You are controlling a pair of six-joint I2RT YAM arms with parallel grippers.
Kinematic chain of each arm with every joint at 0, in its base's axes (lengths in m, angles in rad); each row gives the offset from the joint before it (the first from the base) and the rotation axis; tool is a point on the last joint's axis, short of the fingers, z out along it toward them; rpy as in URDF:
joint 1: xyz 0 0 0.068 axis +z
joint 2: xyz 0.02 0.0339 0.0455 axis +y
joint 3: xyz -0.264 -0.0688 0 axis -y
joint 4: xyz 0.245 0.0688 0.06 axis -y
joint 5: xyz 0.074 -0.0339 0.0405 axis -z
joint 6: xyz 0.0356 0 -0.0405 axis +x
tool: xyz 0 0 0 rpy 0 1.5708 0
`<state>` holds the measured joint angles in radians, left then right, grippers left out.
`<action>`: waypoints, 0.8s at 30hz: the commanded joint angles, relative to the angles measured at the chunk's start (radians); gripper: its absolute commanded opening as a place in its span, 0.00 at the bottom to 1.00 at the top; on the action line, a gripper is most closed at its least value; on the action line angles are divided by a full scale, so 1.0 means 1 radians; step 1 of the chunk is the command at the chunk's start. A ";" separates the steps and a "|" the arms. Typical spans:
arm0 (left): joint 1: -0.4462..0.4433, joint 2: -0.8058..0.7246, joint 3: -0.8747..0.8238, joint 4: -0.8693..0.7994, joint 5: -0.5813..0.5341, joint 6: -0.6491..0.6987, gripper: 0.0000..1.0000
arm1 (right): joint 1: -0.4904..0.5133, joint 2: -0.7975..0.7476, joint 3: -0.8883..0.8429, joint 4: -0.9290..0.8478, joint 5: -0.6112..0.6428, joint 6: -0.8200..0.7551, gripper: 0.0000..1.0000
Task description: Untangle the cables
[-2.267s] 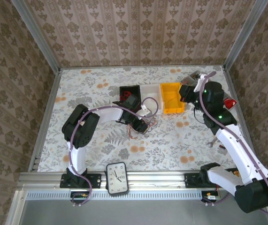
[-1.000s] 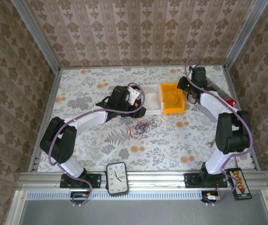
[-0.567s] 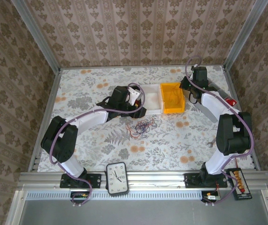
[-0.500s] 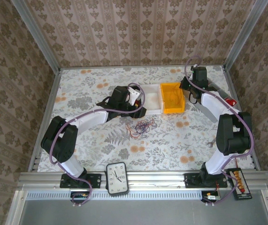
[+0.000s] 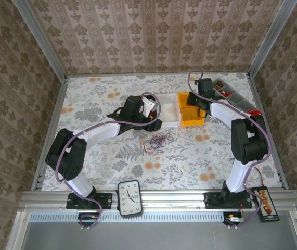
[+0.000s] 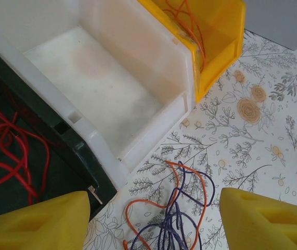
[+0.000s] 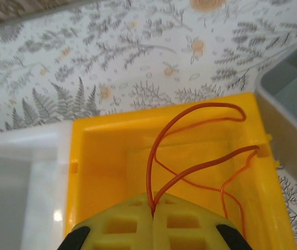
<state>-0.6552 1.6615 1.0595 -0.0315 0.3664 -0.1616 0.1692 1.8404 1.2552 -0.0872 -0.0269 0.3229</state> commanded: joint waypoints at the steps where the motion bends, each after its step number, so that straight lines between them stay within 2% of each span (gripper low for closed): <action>1: 0.011 0.014 -0.014 0.018 0.011 -0.018 0.67 | 0.001 0.047 0.056 -0.046 -0.060 -0.026 0.00; 6: 0.012 0.024 -0.010 0.018 0.014 -0.021 0.67 | 0.000 0.117 0.111 -0.115 -0.126 -0.022 0.00; 17: 0.014 0.022 0.002 -0.007 0.007 -0.016 0.67 | -0.003 0.196 0.197 -0.227 -0.053 -0.010 0.02; 20: 0.016 0.014 -0.003 -0.019 0.002 -0.010 0.67 | -0.003 0.176 0.211 -0.224 -0.068 -0.006 0.07; 24: 0.017 -0.003 -0.019 -0.024 -0.012 -0.009 0.67 | -0.003 0.102 0.203 -0.204 -0.063 0.003 0.21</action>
<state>-0.6460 1.6859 1.0580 -0.0326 0.3645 -0.1658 0.1680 2.0155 1.4372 -0.2741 -0.1043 0.3206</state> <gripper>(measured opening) 0.672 0.193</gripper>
